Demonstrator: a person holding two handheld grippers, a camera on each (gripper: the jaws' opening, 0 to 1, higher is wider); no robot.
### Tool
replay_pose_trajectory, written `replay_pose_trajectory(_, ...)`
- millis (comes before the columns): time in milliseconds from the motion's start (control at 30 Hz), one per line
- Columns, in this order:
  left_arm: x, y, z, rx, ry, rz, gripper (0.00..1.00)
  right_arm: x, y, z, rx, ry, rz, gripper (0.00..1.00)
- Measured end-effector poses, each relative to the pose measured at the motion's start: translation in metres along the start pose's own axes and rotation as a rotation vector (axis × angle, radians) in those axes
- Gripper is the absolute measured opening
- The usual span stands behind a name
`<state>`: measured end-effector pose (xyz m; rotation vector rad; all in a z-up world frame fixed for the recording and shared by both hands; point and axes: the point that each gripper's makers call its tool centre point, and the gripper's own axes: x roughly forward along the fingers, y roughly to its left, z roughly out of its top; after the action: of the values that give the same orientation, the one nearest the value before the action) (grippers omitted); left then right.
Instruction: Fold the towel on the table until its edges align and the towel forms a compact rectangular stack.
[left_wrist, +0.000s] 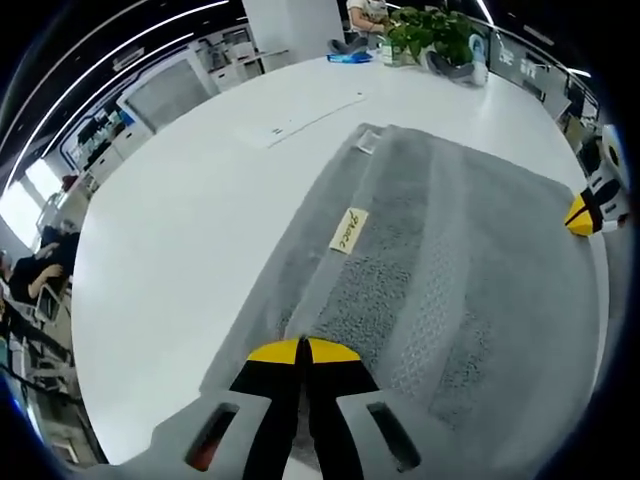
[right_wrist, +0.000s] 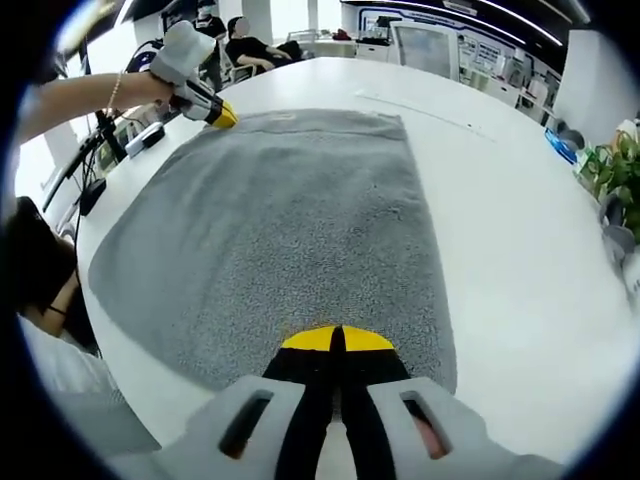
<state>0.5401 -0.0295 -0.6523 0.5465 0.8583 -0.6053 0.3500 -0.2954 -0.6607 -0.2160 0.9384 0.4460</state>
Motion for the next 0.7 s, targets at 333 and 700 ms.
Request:
replay_pose_trajectory(333, 0.002, -0.001, 0.003, 0.033, 0.013, -0.014, 0.01, -0.003, 0.011, -0.005, 0.028, -0.025, 0.013, 0.00)
replay_pose_trajectory(700, 0.003, -0.001, 0.005, 0.053, 0.009, -0.051, 0.01, -0.006, 0.025, -0.010, 0.006, -0.014, 0.044, 0.00)
